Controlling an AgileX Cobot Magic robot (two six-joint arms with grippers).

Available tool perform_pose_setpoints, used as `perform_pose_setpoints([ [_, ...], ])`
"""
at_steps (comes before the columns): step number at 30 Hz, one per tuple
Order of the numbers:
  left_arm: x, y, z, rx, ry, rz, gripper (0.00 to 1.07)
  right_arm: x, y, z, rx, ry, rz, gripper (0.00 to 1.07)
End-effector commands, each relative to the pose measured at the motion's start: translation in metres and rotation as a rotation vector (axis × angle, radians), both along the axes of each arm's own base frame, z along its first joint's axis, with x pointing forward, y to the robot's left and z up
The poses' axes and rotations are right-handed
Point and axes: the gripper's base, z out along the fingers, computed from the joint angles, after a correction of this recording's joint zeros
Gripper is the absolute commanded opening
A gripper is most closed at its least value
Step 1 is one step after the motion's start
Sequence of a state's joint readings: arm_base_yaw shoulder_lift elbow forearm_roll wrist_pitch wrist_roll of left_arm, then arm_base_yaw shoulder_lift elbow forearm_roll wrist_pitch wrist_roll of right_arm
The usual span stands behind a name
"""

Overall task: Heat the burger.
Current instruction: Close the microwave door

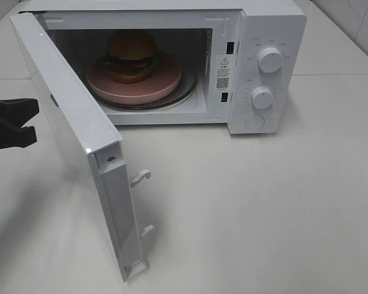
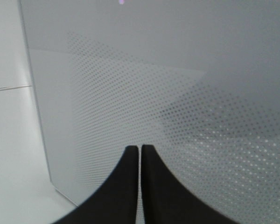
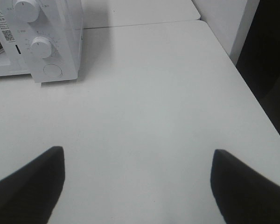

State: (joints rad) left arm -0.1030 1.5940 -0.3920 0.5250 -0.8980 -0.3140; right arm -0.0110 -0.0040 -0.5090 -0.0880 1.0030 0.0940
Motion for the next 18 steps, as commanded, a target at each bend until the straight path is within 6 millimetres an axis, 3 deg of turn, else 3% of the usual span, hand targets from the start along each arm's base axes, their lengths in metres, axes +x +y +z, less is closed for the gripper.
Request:
perform_pose_setpoints([
  [1,0.003,-0.006,0.002,-0.007,-0.018,-0.022,0.01,-0.004,0.0,-0.002,-0.005,-0.028,0.003,0.76],
  [18,0.009,-0.02,0.0,0.002,-0.028,-0.036,0.01,-0.004,0.0,-0.002,-0.005,-0.028,0.003,0.76],
])
